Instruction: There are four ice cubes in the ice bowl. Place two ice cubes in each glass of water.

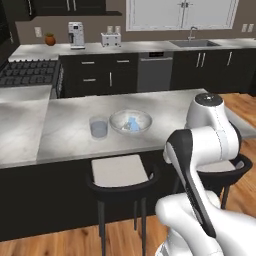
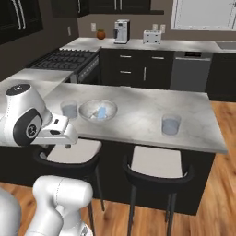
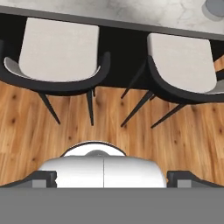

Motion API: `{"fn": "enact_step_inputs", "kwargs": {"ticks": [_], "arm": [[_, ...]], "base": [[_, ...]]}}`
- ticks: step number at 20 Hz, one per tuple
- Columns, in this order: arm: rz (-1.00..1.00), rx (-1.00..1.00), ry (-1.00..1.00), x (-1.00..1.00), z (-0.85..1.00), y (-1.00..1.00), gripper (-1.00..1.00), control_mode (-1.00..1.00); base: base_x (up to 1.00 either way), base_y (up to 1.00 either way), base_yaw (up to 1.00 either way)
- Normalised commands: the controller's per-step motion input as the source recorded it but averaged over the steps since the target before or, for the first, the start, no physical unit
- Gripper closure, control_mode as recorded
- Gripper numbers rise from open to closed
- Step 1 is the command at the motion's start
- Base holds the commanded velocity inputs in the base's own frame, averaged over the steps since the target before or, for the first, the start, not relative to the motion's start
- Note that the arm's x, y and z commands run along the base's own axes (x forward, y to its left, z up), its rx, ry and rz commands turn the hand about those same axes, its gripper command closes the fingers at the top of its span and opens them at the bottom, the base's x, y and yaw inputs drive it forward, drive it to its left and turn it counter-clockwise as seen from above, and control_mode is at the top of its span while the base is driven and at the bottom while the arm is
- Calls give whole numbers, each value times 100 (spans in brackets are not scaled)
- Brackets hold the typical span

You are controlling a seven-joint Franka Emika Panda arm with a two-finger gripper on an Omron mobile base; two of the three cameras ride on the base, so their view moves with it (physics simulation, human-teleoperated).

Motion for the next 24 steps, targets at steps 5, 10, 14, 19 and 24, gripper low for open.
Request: {"fn": "enact_step_inputs", "kwargs": {"ticks": [5, 10, 14, 19, 24], "arm": [[0, 0, 0, 0, 0, 0, -100, 100], [0, 0, 0, 0, 0, 0, -100, 100], [0, 0, 0, 0, 0, 0, -100, 100], [0, 0, 0, 0, 0, 0, -100, 100], [0, 0, 0, 0, 0, 0, -100, 100]], "base": [[41, -27, 0], [27, -48, 0], [26, -42, 0], [35, -26, 0], [34, -5, 0]]}}
